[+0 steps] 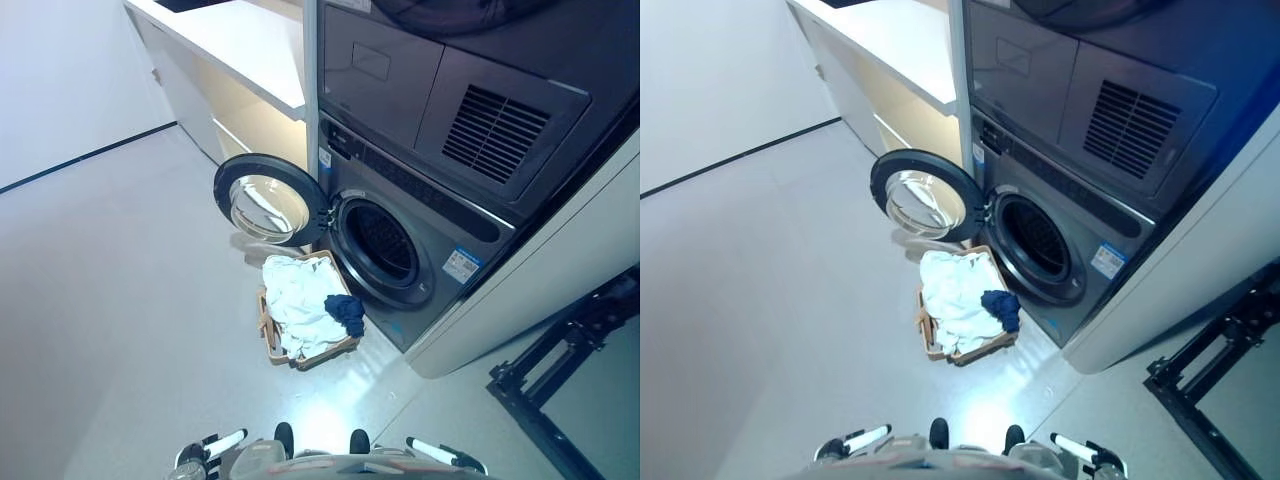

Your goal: Put the clothes in the basket into the washing machine.

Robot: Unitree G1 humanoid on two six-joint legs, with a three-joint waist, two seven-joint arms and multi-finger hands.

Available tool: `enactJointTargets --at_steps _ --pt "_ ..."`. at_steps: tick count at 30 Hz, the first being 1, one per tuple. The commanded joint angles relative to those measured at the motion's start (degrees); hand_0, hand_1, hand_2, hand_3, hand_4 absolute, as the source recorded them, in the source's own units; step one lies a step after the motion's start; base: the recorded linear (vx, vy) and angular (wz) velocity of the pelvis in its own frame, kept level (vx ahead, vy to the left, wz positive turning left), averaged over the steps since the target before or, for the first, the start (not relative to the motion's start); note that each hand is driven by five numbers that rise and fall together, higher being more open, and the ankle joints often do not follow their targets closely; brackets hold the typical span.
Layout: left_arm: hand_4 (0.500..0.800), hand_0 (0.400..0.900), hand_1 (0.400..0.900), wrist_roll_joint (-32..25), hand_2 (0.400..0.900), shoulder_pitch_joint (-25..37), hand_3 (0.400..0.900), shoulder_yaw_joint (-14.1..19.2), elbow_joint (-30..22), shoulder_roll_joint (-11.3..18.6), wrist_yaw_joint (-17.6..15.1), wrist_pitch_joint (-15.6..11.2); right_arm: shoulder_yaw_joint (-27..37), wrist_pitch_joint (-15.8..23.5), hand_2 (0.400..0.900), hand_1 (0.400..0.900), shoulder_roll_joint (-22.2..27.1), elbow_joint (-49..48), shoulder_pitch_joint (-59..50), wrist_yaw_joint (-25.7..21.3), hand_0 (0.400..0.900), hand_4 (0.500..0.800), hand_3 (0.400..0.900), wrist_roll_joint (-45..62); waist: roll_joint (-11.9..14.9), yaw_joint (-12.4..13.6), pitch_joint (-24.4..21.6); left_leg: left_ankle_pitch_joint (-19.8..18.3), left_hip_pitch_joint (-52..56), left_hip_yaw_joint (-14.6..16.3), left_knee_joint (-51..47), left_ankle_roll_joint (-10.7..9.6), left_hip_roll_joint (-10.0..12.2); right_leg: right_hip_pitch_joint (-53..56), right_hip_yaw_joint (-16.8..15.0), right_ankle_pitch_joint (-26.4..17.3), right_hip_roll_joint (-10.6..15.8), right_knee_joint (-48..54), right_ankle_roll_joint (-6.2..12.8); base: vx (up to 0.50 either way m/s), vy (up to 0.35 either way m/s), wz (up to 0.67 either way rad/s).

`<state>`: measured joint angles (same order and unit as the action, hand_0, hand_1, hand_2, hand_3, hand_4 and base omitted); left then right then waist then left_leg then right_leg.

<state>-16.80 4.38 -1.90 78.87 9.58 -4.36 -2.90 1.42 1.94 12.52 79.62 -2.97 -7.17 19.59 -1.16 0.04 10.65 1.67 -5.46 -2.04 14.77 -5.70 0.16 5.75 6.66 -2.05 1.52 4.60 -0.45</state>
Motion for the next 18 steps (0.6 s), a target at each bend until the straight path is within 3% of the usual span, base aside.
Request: enactJointTargets --at_steps 1,4,6,9,12,18 --pt "0.8 0.9 0.9 -4.4 0.9 0.8 0.9 -0.3 -0.1 -0.5 -0.8 -1.3 -0.3 2.5 0.9 0.9 4.1 -2.4 -2.6 -1.8 0.9 0.8 0.9 0.3 0.7 0.0 3.3 -1.6 -8.1 1.1 21.6 2.2 -1.4 1.0 0.8 9.8 -0.6 -6.0 0.2 0.01 -0.069 0.11" --pt "0.8 0.9 0.9 -5.5 0.9 0.3 0.9 0.1 0.2 -0.8 -1.2 -1.4 -0.4 2.7 0.9 0.9 4.2 -2.5 -3.3 -2.1 0.9 0.8 0.9 0.6 0.4 -0.4 3.1 -3.0 -9.6 3.0 15.3 2.4 -1.0 0.7 1.3 10.8 -0.4 -6.6 0.3 0.1 -0.005 0.11" --pt "0.8 0.9 0.9 -6.0 0.9 0.0 0.9 0.5 0.3 -0.9 -1.6 -1.4 -0.8 2.8 0.9 0.9 4.2 -2.5 -3.8 -2.2 0.9 0.8 0.9 0.5 0.4 -0.3 2.3 -3.2 -8.7 3.8 5.7 2.6 -1.4 1.6 1.4 11.1 -0.7 -5.4 1.03 0.21 0.066 -0.03" --pt "0.8 0.9 0.9 -6.2 0.9 -0.6 0.9 0.9 1.0 -1.0 -2.0 -1.5 -1.5 3.1 0.9 0.9 4.1 -2.4 -4.0 -2.4 0.9 0.8 0.9 -0.2 0.3 0.1 1.2 2.5 -7.5 1.9 -10.7 1.8 -1.5 4.2 1.2 11.7 -1.5 -3.2 1.88 0.28 0.13 -0.13" --pt "0.8 0.9 0.9 -6.0 0.9 -1.0 0.9 1.2 1.8 -0.6 -2.1 -1.3 -1.4 3.0 0.9 0.9 3.6 -2.1 -4.0 -2.2 0.9 0.8 0.9 -0.5 1.0 0.3 -0.5 4.3 -5.0 3.4 -14.7 2.0 -0.5 6.5 1.0 12.6 -1.0 -2.3 2.72 0.35 0.209 -0.14" --pt "0.8 0.9 0.9 -4.5 0.9 -0.4 0.9 0.9 0.9 0.9 -1.4 -1.2 -2.1 2.8 0.9 0.9 1.4 -2.2 -4.7 -1.4 0.9 0.8 0.9 -0.7 4.5 2.2 -3.1 -1.3 -3.8 5.0 -11.5 5.7 -2.2 4.3 -0.4 12.2 2.8 -7.5 6.08 0.33 0.297 -0.18"
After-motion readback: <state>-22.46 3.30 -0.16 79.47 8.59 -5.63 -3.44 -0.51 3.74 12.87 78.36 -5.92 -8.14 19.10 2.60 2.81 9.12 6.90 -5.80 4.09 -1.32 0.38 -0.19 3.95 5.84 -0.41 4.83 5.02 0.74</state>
